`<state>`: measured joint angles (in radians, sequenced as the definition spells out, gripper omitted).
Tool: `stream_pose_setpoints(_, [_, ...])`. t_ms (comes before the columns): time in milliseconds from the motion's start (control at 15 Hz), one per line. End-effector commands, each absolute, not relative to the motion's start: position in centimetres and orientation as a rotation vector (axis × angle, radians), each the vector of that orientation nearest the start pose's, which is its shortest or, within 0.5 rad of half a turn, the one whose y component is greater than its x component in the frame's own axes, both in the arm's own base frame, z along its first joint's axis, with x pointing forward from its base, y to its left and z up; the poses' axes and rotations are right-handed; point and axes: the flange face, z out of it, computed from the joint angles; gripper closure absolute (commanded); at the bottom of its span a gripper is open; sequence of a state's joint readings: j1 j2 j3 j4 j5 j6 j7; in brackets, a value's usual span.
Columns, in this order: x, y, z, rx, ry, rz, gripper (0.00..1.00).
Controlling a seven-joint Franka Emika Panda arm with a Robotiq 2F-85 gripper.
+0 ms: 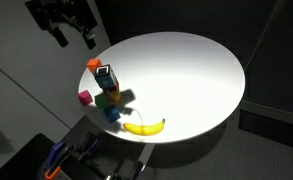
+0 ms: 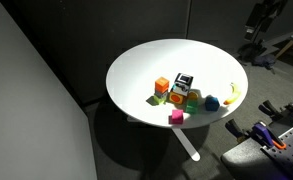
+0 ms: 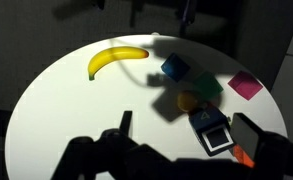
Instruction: Pick up the blue block and put it on the orange block
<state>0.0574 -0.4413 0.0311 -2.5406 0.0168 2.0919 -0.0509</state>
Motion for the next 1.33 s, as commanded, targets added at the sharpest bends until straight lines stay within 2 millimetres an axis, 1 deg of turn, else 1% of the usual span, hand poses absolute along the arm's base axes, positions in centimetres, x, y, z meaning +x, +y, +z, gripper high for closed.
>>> stream_pose_setpoints(0, [39.9, 3.6, 42.4, -3.134, -0.201, 0.013, 0.0])
stream_pose_setpoints(400, [39.9, 3.6, 42.4, -3.134, -0.201, 0.013, 0.0])
stream_pose_setpoints(467, [39.8, 3.6, 42.1, -3.138, -0.208, 0.02, 0.0])
stream_pose_setpoints(667, [39.8, 3.4, 40.4, -3.131, -0.244, 0.046, 0.0])
stream_pose_setpoints(1000, [39.8, 3.8, 36.6, -3.124, -0.363, 0.067, 0.0])
stream_pose_setpoints(1267, [39.7, 4.4, 33.3, -3.113, -0.472, 0.07, 0.0])
